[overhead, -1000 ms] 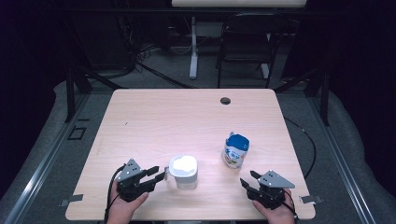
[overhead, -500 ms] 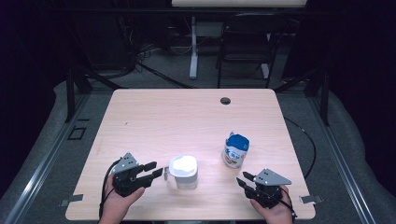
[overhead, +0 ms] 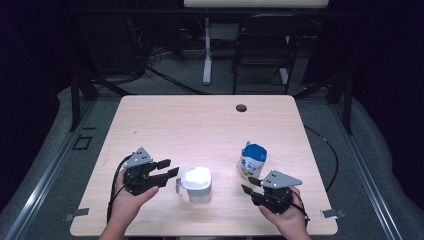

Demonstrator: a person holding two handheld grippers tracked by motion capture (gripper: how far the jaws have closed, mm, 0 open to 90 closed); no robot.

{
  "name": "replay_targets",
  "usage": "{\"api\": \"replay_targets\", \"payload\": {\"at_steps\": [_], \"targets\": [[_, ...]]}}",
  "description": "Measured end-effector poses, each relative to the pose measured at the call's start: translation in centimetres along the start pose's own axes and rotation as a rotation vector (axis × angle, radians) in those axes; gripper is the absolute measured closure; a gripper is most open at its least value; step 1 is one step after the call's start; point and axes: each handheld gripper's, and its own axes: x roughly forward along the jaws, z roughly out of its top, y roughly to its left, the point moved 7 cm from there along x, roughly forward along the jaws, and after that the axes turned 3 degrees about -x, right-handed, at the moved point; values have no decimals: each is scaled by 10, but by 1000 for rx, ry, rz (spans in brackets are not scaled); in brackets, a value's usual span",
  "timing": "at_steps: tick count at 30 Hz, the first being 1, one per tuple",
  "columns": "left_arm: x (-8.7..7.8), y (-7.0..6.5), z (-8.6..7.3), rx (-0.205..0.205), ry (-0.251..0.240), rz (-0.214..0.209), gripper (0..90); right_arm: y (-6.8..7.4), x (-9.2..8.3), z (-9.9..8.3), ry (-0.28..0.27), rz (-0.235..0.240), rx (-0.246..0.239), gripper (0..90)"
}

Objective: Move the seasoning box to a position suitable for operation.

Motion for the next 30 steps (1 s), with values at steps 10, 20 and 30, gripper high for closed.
{"api": "replay_targets", "payload": {"at_steps": [10,20,30], "targets": [[6,-5,7,22,32,-21,610,2,6,24,-10,7,18,594],[10,-13,7,56,84,-53,719,10,12,32,45,52,-15,663],[14,-17,2,84,118,-40,895,14,18,34,82,71,-19,786]]}}
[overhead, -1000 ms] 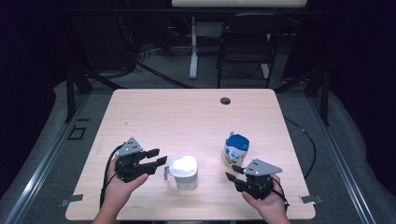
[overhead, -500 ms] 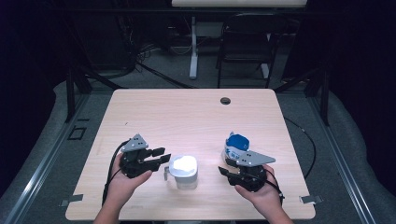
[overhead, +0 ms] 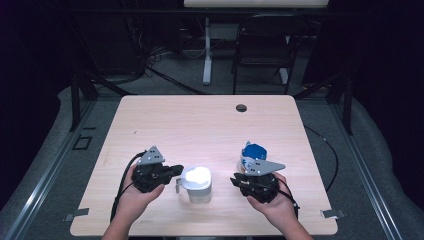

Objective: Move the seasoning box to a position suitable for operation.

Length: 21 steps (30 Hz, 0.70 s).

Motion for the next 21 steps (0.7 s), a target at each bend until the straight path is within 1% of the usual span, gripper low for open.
{"api": "replay_targets", "payload": {"at_steps": [1,4,5,6,7,9,10,11,12,13,14,17,21], "targets": [[2,-1,-1,4,8,-6,900,1,1,0,5,2,-4,807],[4,-3,-2,9,10,-2,900,2,1,0,6,1,-6,827],[4,-3,-2,12,21,-6,900,2,2,0,10,-4,-10,851],[5,-4,-3,14,23,-4,900,2,2,0,10,-4,-10,851],[7,-4,-3,19,22,3,900,2,3,1,13,-11,-13,882],[7,-5,-4,20,32,-3,900,2,3,1,13,-15,-12,892],[8,-5,-4,19,27,0,900,2,3,2,8,-16,-15,900],[9,-5,-5,23,40,-3,900,2,3,2,6,-15,-16,900],[10,-4,-6,24,37,1,900,2,3,2,6,-15,-16,900],[10,-4,-7,23,47,-5,900,2,3,2,5,-14,-16,900],[11,-4,-7,22,43,9,900,3,3,3,4,-12,-16,900],[11,-4,-7,22,46,6,900,3,4,4,-2,-9,-12,900],[13,-4,-9,26,54,6,900,4,4,4,5,-8,-18,900]]}}
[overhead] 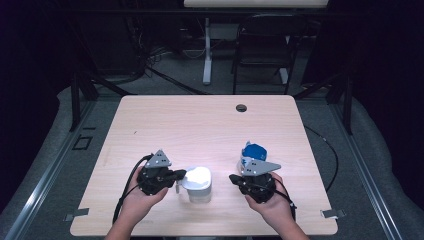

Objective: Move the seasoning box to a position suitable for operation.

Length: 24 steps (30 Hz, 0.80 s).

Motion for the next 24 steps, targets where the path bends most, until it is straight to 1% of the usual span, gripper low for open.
{"api": "replay_targets", "payload": {"at_steps": [7,10,15,20,24], "targets": [[0,0,-1,1,4,-6,900,-1,0,1,-5,4,7,900],[0,0,-1,3,5,-6,900,0,1,1,1,7,12,900],[0,0,-1,0,3,-10,900,1,3,3,1,9,4,900],[0,0,-1,-7,-10,-10,900,4,6,7,0,28,-7,900],[0,1,-2,-8,-12,-12,900,6,8,8,0,33,-13,900]]}}
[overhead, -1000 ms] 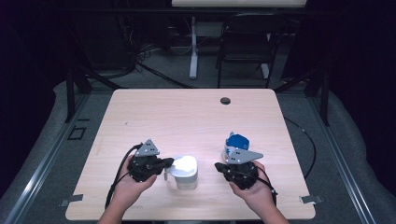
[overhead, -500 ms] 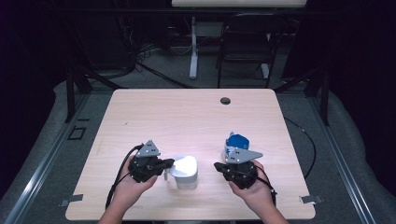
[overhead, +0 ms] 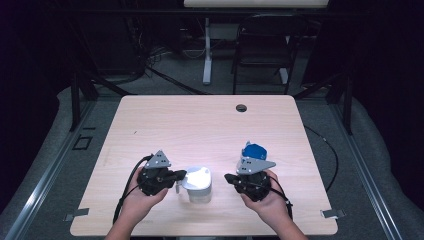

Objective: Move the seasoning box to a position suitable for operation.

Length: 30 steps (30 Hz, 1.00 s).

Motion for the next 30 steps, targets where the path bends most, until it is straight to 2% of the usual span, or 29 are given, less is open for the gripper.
{"api": "replay_targets", "payload": {"at_steps": [17,30], "targets": [[-1,2,-2,-13,-9,-11,900,9,12,3,6,47,-25,900],[-2,2,-3,-19,-4,-16,900,13,21,2,17,66,-43,900]]}}
